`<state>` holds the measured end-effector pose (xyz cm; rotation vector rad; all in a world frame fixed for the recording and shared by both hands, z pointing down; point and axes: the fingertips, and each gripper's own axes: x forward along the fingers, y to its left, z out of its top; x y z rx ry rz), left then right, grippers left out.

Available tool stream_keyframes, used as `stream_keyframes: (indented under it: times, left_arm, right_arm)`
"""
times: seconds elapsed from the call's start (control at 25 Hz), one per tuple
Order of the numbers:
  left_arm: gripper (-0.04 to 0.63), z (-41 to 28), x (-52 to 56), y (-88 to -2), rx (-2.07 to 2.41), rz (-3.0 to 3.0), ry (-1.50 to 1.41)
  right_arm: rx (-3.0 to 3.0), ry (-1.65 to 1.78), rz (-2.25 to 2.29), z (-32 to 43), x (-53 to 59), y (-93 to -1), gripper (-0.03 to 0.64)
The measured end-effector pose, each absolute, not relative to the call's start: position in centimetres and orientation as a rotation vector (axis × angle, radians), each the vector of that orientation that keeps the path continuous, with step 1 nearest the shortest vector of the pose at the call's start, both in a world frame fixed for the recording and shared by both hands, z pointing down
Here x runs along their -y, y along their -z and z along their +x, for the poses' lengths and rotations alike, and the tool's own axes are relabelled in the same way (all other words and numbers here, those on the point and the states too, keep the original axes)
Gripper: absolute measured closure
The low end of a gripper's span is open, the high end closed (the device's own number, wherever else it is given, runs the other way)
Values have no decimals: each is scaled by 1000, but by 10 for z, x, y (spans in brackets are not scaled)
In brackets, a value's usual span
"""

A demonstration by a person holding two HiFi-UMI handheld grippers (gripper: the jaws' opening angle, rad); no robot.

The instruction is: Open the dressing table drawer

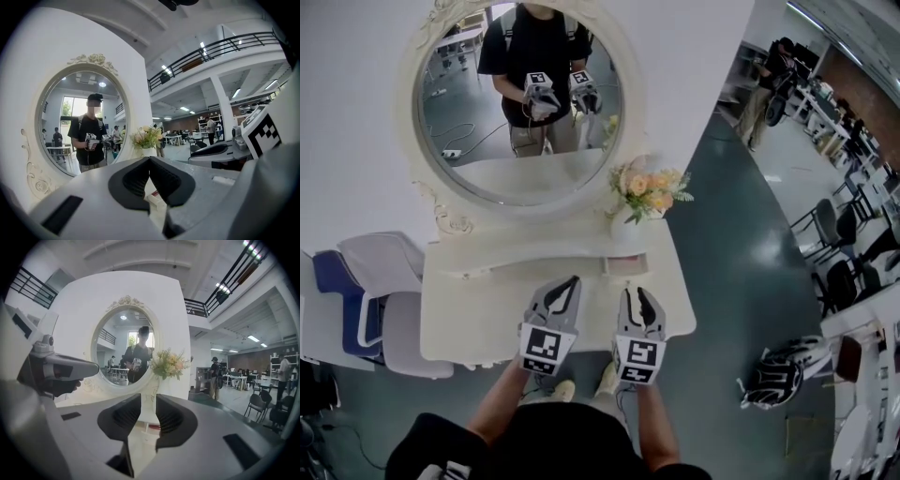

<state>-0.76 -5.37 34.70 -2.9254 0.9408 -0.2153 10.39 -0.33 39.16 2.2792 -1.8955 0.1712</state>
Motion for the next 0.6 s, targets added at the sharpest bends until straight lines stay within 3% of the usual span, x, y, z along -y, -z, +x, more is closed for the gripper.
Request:
stream_keyframes:
  times: [0.6]
  left_arm:
    - [592, -21, 31, -337, -770, -2943, 178]
  right_arm:
    - [1740, -94, 2436, 93, -36, -368, 614]
